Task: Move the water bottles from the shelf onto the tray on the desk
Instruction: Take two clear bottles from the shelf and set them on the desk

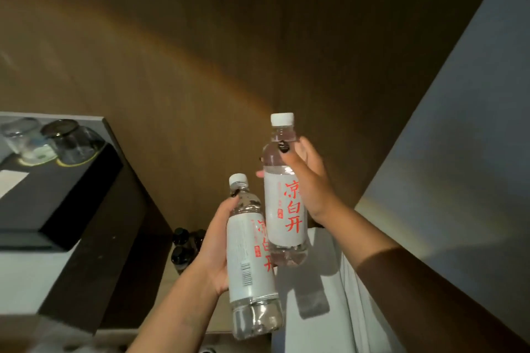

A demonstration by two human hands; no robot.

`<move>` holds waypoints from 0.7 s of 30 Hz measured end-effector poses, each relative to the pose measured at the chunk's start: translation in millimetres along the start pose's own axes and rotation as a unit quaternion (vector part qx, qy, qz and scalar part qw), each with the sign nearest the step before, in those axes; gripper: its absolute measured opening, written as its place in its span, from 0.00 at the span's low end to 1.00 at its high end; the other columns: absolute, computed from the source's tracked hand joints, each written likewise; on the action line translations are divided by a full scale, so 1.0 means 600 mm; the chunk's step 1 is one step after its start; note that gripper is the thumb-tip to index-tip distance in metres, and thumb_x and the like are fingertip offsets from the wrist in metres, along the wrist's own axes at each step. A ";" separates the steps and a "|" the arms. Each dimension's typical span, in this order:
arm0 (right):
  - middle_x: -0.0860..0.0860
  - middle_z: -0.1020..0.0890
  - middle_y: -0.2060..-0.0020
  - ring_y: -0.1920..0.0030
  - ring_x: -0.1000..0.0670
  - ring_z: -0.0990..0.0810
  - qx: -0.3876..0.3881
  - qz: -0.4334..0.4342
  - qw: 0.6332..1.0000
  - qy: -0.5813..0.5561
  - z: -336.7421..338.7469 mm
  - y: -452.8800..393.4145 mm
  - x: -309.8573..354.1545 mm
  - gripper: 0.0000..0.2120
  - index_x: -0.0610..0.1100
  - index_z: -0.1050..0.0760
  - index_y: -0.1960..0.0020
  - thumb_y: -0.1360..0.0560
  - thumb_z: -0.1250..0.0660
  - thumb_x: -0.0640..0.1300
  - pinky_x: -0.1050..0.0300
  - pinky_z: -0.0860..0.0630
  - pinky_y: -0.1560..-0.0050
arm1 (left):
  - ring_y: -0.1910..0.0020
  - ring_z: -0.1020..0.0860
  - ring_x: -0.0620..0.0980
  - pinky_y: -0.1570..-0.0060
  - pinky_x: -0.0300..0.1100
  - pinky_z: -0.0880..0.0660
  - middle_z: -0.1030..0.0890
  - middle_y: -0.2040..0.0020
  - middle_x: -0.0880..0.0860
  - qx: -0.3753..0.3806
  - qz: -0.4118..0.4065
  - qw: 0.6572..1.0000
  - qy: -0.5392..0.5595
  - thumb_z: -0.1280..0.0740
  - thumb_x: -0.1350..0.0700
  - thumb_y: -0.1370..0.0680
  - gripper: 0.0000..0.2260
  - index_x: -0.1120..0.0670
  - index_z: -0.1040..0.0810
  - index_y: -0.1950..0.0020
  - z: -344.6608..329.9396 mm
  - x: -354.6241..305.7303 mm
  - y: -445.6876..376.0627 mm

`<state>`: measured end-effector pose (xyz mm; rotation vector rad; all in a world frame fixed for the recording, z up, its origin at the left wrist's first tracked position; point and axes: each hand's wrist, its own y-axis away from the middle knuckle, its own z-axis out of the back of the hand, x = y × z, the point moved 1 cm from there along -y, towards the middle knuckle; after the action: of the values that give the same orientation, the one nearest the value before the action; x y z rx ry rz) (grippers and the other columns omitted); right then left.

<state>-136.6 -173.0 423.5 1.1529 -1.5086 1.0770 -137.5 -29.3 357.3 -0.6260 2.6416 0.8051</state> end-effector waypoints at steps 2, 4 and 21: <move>0.44 0.19 0.55 0.61 0.43 0.16 -0.026 -0.054 0.997 -0.054 0.020 0.014 -0.029 0.19 0.46 0.31 0.42 0.30 0.32 0.50 0.54 0.19 0.63 | 0.63 0.24 0.54 0.58 0.46 0.26 0.24 0.59 0.57 -0.027 0.012 0.999 -0.017 0.33 0.39 0.31 0.23 0.57 0.24 0.51 0.001 0.016 0.007; 0.41 0.19 0.55 0.63 0.42 0.17 -0.062 -0.117 0.989 -0.062 0.038 0.030 -0.064 0.21 0.48 0.32 0.38 0.28 0.32 0.53 0.53 0.20 0.63 | 0.60 0.26 0.54 0.56 0.47 0.28 0.24 0.57 0.56 -0.038 0.038 0.999 -0.005 0.31 0.39 0.32 0.24 0.57 0.24 0.48 0.008 0.033 0.014; 0.37 0.23 0.61 0.65 0.40 0.21 0.045 -0.494 0.833 -0.245 -0.037 0.132 -0.202 0.25 0.32 0.25 0.50 0.30 0.36 0.56 0.52 0.20 0.64 | 0.64 0.24 0.57 0.58 0.51 0.25 0.23 0.61 0.61 -0.162 -0.125 0.972 0.119 0.36 0.52 0.27 0.10 0.54 0.27 0.47 0.117 0.037 0.156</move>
<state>-194.0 -116.7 301.3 2.0509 -0.9299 0.1241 -191.0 74.5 334.4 -1.1819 2.5784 1.1544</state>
